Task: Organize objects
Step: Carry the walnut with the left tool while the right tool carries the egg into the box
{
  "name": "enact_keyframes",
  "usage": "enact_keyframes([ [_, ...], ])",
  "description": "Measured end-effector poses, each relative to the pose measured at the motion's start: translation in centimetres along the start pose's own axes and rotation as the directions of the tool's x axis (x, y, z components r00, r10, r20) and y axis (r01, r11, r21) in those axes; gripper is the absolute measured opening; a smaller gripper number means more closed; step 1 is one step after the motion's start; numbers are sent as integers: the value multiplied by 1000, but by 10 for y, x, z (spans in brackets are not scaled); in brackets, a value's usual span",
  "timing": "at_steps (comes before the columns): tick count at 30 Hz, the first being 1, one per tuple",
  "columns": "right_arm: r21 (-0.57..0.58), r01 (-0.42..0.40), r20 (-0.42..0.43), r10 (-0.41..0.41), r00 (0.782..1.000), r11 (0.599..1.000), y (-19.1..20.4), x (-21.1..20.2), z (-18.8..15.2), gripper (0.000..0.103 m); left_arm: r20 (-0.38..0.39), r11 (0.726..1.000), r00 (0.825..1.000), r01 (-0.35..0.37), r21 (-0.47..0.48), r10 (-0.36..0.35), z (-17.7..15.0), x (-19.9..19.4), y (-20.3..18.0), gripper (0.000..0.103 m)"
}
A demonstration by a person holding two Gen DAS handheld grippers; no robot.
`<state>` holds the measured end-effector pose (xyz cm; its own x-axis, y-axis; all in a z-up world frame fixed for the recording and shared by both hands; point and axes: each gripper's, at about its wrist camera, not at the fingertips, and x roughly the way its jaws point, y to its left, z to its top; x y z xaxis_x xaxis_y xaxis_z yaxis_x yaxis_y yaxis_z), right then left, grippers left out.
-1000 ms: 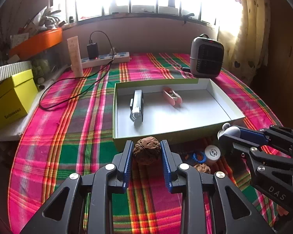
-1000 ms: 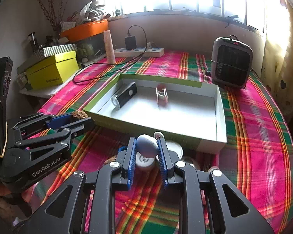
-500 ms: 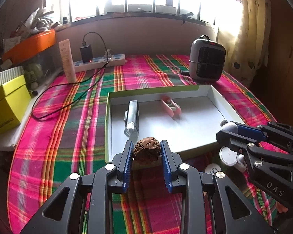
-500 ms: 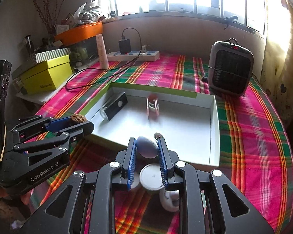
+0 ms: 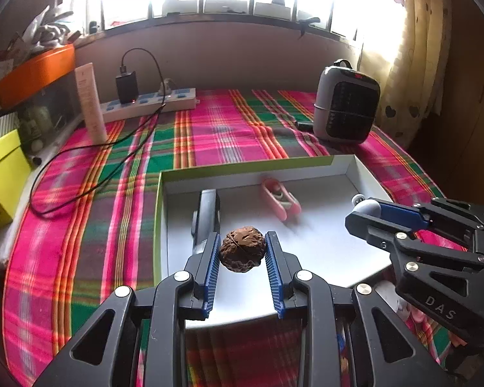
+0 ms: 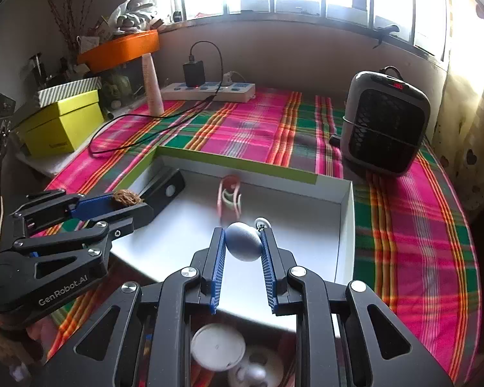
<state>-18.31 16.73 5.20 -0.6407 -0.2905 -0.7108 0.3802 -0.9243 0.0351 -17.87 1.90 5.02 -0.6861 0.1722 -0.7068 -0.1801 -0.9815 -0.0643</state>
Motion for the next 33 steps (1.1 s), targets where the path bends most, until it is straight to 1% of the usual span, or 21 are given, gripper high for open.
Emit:
enact_keyframes([
  [11,-15,17,-45,-18,999,1000,-14,27,12,23,-34,1000,999,8,17,-7,14,28,-2,26],
  [14,-13,13,-61,-14,998,1000,-17,34,16,23,-53,1000,999,14,1,-14,18,37,1,26],
  [23,-32,22,-93,-25,995,999,-21,54,24,23,-76,1000,997,5,17,-3,26,54,-1,26],
  [33,-47,29,-124,-34,992,998,-25,68,25,23,-68,999,998,-13,34,16,30,61,-4,26],
])
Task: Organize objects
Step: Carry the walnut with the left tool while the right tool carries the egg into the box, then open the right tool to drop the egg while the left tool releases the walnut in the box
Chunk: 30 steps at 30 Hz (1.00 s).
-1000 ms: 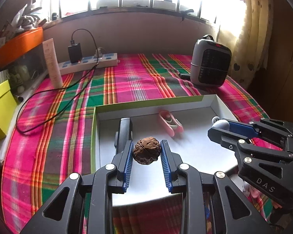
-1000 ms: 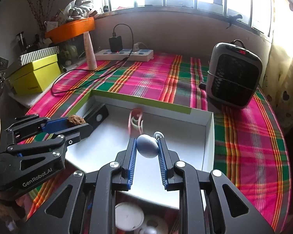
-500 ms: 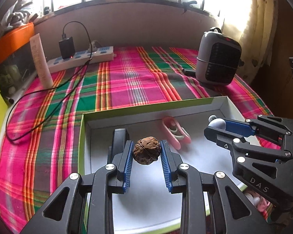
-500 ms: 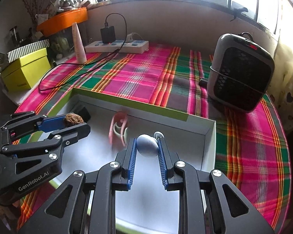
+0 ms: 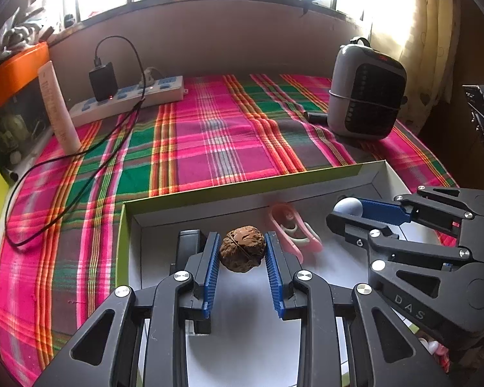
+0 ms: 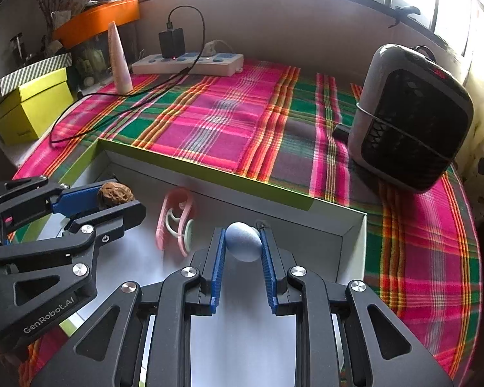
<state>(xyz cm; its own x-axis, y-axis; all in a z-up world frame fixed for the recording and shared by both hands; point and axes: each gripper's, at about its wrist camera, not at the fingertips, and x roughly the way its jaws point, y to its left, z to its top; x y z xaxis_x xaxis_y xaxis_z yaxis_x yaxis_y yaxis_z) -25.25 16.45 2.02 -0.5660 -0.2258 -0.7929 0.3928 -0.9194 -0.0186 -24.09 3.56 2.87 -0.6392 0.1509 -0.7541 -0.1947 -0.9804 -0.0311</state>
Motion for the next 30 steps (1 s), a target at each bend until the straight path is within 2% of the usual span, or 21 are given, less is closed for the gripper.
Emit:
enact_keyframes([
  [11,-30,11,-20,-12,1000,999,3,5,1,23,12,998,999,-43,46,43,-1,3,-8,26],
  [17,-30,11,-21,-11,1000,999,2,5,0,23,-14,998,999,-35,44,35,-3,9,-8,26],
  [30,-29,20,-25,-21,999,999,3,6,0,23,-15,999,999,-36,38,37,-3,9,-7,26],
])
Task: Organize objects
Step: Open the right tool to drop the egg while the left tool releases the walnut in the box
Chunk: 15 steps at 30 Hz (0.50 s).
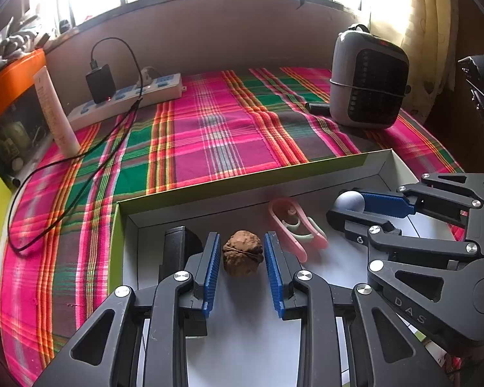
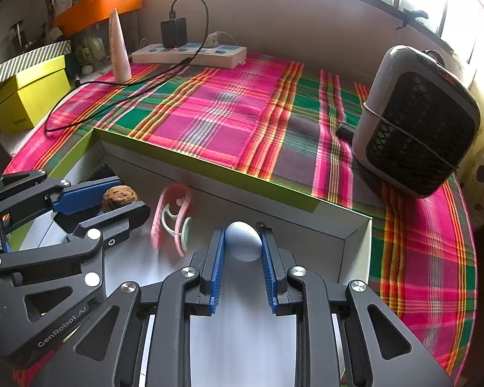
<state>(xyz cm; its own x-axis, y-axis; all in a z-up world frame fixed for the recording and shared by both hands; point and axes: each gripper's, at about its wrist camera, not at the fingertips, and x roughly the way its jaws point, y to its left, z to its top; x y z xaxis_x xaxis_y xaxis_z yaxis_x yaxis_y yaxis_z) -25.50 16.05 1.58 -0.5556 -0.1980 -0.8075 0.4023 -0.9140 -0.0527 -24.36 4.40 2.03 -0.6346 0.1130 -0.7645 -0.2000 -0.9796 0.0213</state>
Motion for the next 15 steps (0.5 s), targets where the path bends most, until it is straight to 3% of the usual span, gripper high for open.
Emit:
enact_keyframes([
  [5,13,-2,3,1,1000,1000,-1,-1,-1,36,-1,1000,1000,0,-2,0,0,-1,0,27],
  [15,19,11,7,-11,1000,1000,-1,-7,-2,38,2,1000,1000,2,-7,-2,0,-5,-1,32],
])
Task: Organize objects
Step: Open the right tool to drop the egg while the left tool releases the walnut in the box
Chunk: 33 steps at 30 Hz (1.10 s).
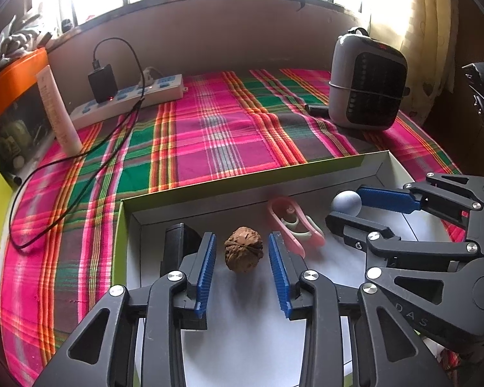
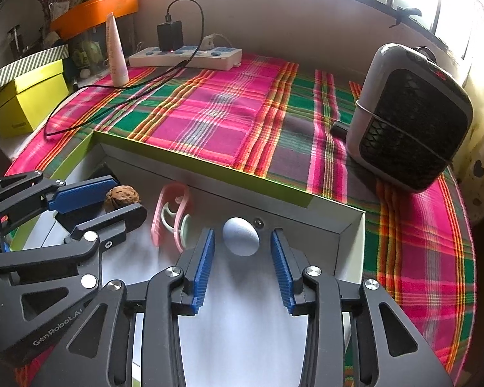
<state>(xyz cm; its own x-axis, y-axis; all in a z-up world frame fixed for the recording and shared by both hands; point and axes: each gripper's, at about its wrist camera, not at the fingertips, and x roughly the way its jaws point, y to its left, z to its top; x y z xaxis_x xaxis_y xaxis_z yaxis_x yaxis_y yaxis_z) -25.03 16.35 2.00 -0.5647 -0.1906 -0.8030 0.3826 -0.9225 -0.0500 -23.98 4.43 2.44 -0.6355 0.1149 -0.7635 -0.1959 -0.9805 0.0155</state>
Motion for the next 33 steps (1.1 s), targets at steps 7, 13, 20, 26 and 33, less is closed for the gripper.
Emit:
enact_keyframes([
  [7,11,5,16,-5,1000,1000,0,-9,-4,38,14,1000,1000,4,-2,-4,-3,-9,-1,33],
  [13,29,5,33,-6,999,1000,1,-20,-9,38,32,1000,999,3,-17,-2,-7,-21,0,34],
  [20,48,1,50,-4,999,999,5,-33,-17,38,43,1000,999,2,-28,-1,-15,-35,1,35],
  [26,61,-2,68,-3,998,998,9,-45,-25,39,57,999,998,7,-35,-5,-21,-48,-1,35],
  [33,83,-9,92,2,996,997,13,-61,-38,38,79,999,997,14,-40,-10,-32,-65,-4,35],
])
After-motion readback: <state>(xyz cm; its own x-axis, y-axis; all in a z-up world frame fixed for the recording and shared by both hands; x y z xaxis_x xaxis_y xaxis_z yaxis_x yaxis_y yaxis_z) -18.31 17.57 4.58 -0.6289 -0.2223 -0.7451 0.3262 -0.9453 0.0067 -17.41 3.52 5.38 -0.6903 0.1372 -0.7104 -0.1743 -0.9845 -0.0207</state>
